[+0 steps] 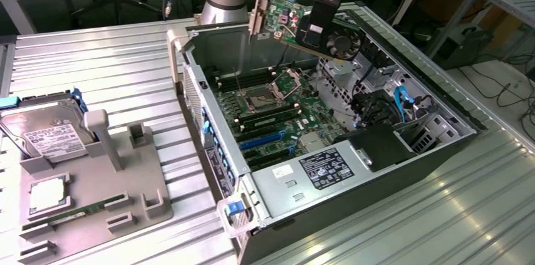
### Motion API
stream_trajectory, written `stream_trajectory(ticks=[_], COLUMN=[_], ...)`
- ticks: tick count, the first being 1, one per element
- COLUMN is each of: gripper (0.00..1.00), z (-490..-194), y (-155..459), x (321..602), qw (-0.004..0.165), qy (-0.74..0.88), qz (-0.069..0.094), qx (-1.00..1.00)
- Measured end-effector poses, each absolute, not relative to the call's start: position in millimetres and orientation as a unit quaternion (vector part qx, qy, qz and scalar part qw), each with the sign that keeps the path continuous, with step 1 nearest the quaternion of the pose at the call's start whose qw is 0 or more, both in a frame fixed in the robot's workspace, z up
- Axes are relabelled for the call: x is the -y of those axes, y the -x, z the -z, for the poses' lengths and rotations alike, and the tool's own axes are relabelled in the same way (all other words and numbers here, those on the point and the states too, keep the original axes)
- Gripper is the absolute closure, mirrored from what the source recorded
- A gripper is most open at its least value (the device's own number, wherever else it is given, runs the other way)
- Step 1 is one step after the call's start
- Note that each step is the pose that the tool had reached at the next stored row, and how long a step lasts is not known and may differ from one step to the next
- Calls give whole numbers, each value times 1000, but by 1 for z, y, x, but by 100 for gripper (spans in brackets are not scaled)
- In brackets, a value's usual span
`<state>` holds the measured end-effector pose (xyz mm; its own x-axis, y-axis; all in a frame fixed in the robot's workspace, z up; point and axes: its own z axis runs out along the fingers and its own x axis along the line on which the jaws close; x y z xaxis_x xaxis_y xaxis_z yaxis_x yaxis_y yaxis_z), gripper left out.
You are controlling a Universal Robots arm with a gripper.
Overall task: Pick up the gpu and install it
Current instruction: 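Insert the gpu into the slot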
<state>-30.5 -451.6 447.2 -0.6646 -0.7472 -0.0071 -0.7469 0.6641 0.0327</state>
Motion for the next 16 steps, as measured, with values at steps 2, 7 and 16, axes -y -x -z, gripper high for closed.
stream_trajectory(ticks=[2, 7, 16], gripper=[72, 72, 72], z=[-447, -447, -447], y=[30, 30, 30], x=[452, 452, 452], qw=[4, 4, 4], qy=[-413, -422, -439], qz=[16, 16, 16], qx=[911, 906, 899])
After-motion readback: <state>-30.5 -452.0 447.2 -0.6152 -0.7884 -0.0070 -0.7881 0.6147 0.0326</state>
